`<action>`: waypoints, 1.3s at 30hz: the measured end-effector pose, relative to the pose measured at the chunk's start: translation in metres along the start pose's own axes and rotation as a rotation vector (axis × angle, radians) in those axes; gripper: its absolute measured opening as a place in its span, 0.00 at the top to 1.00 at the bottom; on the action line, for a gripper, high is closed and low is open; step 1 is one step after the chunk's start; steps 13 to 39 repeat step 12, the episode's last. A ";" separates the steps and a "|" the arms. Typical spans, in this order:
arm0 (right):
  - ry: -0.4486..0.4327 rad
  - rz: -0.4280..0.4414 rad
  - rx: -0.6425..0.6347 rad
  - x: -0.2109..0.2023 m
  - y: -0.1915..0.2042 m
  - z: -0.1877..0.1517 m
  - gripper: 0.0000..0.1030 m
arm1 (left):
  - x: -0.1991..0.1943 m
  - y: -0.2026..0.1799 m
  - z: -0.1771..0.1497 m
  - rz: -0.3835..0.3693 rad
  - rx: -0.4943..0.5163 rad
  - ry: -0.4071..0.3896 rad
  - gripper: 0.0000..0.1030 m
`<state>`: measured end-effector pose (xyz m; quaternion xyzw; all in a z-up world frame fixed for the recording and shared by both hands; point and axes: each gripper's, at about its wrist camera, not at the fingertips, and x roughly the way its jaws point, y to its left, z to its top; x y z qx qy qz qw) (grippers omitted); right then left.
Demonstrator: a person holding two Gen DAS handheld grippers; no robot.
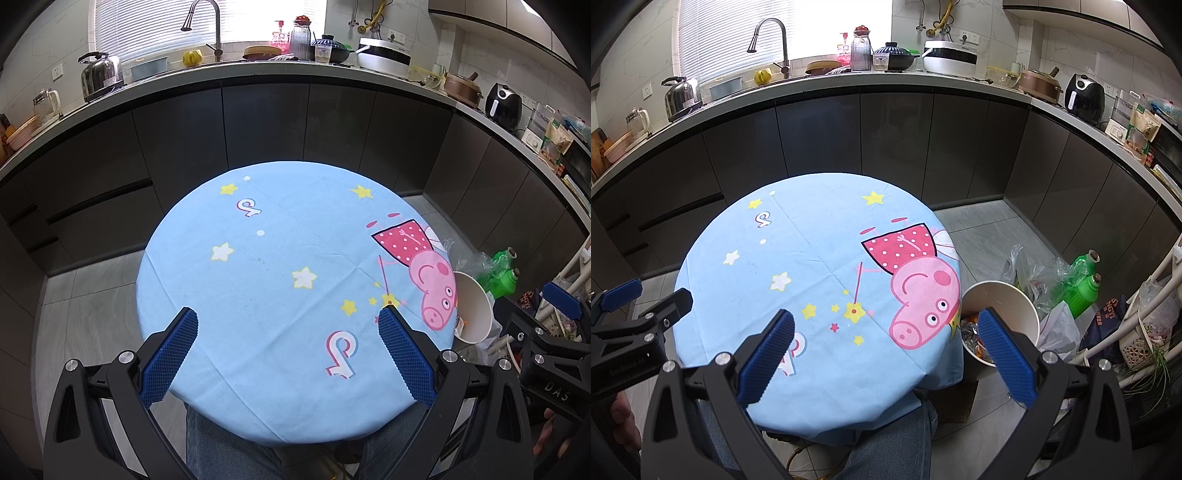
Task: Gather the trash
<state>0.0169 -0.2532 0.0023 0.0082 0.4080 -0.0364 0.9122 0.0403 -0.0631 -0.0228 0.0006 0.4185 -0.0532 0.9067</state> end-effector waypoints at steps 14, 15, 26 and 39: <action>0.000 0.001 0.000 0.000 0.000 0.000 0.03 | 0.001 0.001 0.000 -0.003 0.008 -0.005 0.08; 0.000 0.001 0.000 0.000 0.000 0.000 0.03 | 0.001 0.001 0.000 -0.003 0.008 -0.005 0.08; 0.000 0.001 0.000 0.000 0.000 0.000 0.03 | 0.001 0.001 0.000 -0.003 0.008 -0.005 0.08; 0.000 0.001 0.000 0.000 0.000 0.000 0.03 | 0.001 0.001 0.000 -0.003 0.008 -0.005 0.08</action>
